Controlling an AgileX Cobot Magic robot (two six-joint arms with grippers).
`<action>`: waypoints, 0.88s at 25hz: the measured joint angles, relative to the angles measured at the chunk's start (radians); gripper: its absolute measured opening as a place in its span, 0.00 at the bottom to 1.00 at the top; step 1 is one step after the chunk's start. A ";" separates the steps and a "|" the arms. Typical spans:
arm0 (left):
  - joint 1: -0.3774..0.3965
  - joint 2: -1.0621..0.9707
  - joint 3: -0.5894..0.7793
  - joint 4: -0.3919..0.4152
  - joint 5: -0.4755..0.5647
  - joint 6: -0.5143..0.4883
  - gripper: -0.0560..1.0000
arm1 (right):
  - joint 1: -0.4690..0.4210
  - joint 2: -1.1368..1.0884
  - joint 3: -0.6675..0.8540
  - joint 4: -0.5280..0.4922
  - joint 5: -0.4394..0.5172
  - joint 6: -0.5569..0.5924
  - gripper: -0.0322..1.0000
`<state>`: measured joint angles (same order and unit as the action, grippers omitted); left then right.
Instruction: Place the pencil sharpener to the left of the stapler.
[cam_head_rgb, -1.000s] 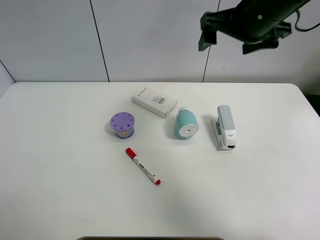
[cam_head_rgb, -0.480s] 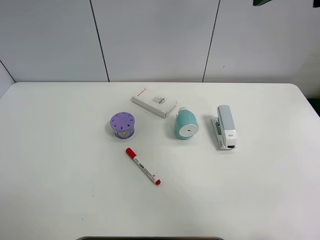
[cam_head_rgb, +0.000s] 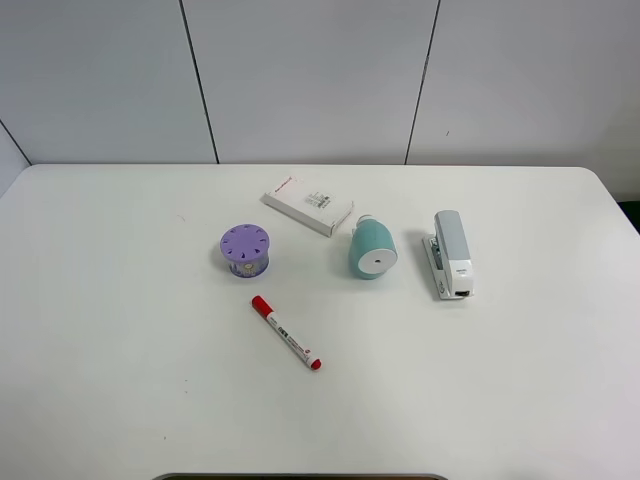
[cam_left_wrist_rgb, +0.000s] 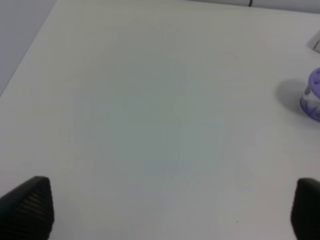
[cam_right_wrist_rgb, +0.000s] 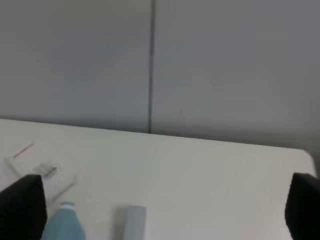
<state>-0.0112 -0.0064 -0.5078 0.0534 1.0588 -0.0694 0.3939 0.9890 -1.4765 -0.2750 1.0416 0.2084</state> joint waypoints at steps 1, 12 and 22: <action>0.000 0.000 0.000 0.000 0.000 0.000 0.96 | -0.023 -0.022 0.000 0.000 0.013 -0.013 0.95; 0.000 0.000 0.000 0.000 0.000 0.000 0.96 | -0.163 -0.230 0.002 0.008 0.114 -0.099 0.95; 0.000 0.000 0.000 0.000 0.000 0.000 0.96 | -0.278 -0.467 0.202 0.016 0.174 -0.144 0.95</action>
<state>-0.0112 -0.0064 -0.5078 0.0534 1.0588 -0.0694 0.1161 0.5221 -1.2749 -0.2594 1.2157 0.0643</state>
